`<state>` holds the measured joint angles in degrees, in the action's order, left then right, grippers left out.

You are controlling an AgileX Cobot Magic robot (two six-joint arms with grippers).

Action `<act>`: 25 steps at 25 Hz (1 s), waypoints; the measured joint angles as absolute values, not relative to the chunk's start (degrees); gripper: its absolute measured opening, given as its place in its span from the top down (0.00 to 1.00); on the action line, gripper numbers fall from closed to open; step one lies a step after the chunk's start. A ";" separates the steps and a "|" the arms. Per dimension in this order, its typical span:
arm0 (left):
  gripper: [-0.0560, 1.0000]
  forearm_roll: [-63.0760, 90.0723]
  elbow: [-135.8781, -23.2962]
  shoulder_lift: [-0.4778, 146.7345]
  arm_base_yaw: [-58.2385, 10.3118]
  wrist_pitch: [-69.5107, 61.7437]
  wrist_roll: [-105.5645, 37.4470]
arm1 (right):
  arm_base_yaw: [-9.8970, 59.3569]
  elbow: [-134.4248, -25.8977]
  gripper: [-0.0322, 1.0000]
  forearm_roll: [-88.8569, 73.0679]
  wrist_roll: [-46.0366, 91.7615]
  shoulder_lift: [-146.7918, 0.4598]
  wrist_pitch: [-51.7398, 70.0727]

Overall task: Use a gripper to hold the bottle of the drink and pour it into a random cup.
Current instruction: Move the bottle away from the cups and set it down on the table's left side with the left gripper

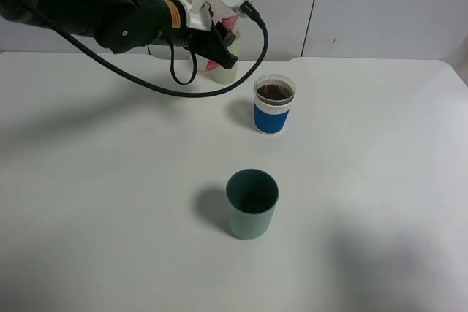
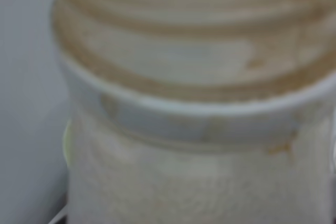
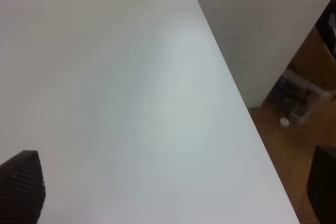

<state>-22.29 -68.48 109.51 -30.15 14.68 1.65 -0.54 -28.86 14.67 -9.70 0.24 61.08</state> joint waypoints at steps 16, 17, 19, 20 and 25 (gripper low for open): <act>0.62 -7.94 -51.50 108.70 -21.88 44.21 -1.08 | -0.54 -28.86 0.00 14.67 -9.70 0.24 61.08; 0.62 -6.74 -50.38 108.70 -21.75 45.70 -1.68 | -0.54 -28.86 0.00 14.67 -9.70 0.24 61.08; 0.62 -3.97 -47.54 108.70 -21.40 49.39 -2.98 | -0.54 -28.86 0.00 14.67 -9.70 0.24 61.08; 0.62 -2.77 -46.39 108.70 -21.21 51.03 -3.52 | -0.54 -28.86 0.00 14.67 -9.70 0.24 61.08; 0.62 2.23 -41.56 109.08 -21.20 55.66 -5.63 | -0.54 -28.86 0.00 14.67 -9.70 0.24 61.08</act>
<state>2.23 -41.56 109.08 -21.20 55.66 -5.63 -0.54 -28.86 14.67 -9.70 0.24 61.08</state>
